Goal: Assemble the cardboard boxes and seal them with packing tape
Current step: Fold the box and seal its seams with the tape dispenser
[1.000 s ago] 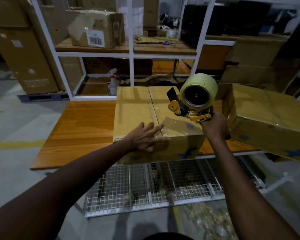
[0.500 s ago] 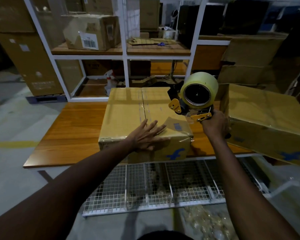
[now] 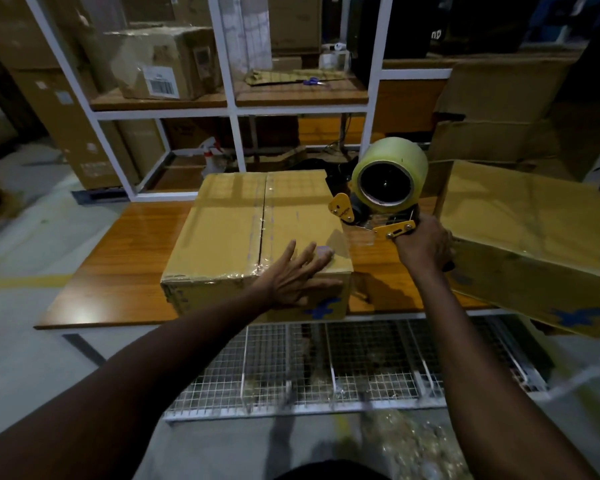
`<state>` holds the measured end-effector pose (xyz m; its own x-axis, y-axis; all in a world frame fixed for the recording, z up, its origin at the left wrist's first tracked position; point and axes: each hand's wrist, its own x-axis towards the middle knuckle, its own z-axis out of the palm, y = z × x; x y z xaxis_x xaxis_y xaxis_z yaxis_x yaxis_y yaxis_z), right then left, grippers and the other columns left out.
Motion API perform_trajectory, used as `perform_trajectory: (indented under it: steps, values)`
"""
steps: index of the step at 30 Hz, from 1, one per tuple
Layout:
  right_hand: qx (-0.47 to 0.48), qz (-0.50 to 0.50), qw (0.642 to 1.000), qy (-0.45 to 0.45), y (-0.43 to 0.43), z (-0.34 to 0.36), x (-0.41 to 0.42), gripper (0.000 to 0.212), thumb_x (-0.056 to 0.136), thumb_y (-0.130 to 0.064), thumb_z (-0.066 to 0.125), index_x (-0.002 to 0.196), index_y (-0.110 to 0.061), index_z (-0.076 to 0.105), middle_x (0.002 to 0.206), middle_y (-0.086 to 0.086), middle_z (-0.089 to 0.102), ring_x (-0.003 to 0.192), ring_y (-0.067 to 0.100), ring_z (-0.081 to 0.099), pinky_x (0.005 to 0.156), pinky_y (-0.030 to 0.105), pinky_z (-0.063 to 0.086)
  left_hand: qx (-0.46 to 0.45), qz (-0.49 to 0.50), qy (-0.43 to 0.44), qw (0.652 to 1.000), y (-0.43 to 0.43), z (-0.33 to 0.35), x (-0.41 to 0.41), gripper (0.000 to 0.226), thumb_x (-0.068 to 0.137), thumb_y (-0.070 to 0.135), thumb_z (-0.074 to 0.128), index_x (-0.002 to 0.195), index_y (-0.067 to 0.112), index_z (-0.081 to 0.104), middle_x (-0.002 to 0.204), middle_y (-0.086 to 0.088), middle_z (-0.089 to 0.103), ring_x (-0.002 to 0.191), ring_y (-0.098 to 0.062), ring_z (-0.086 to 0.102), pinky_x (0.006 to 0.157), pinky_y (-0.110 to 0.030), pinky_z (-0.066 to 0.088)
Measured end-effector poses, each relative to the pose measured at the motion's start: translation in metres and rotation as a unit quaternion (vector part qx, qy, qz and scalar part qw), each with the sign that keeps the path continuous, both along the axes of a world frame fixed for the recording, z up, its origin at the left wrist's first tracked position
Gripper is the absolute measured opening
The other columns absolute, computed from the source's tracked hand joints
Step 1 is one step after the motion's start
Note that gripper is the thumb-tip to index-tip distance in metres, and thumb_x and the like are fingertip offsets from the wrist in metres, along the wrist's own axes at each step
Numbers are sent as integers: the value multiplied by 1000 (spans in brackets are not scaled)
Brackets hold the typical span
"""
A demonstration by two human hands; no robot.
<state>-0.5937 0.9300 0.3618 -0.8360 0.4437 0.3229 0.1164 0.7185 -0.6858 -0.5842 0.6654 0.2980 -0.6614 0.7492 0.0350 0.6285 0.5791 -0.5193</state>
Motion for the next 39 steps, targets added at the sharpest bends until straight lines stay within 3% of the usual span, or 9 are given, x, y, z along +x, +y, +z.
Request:
perform_trajectory:
  steps: [3,6,9,11,17,21,27,31,39]
  values:
    - [5,-3,1000,-11,10,6,3,10,83,-25,68,94,-23,68,101,6,68,107,40,58,88,56,48,35,19,-26,999,11,-12,10,75,90,65,42,154,43,10,161,-22,11,136,-48,28,100,-61,34]
    - [6,-3,1000,-15,22,8,0,11,87,-24,68,97,-21,69,108,9,66,113,42,53,91,56,43,128,51,-86,987,30,-14,22,63,88,57,43,146,34,33,161,-14,13,144,-40,17,112,-65,23]
    - [6,5,1000,-9,32,10,-4,12,89,-28,65,97,-20,69,108,10,66,112,42,52,91,55,41,340,154,-108,921,61,-17,30,61,88,52,52,139,23,38,159,-8,23,145,-27,22,115,-59,23]
    - [-4,20,1000,-5,37,11,-8,14,88,-32,64,96,-21,68,107,9,66,111,41,52,92,54,41,403,221,-74,885,81,-14,28,55,91,51,51,137,23,41,155,-7,32,139,-25,31,111,-48,28]
    - [-20,58,998,-8,49,17,-15,16,87,-32,67,98,-21,68,111,8,65,112,41,50,91,53,39,337,289,-13,896,99,-12,18,51,89,63,40,123,27,50,137,-2,45,121,-24,42,92,-41,37]
    - [-18,70,997,-16,53,20,-18,20,87,-29,67,104,-19,67,116,9,64,116,41,49,90,51,38,343,320,10,883,107,-14,17,52,87,65,46,118,23,52,134,-5,47,116,-26,47,87,-41,38]
    - [-16,78,997,-14,51,22,-19,16,88,-27,67,99,-16,68,114,10,65,116,41,51,91,51,38,305,397,-46,864,121,-7,8,83,85,67,50,148,16,32,159,-11,26,136,-33,32,101,-50,34]
    - [-11,78,997,-18,44,21,-20,15,87,-27,68,97,-17,68,113,10,66,115,40,51,93,50,38,283,400,-98,866,121,-9,6,90,93,67,41,157,14,7,165,-13,3,151,-36,3,118,-60,8]
    - [5,90,996,9,2,28,-20,14,85,-28,71,94,-19,68,110,8,68,111,40,55,89,50,43,301,361,-142,871,83,0,25,90,90,63,49,157,14,12,166,-10,6,152,-33,3,119,-59,7]
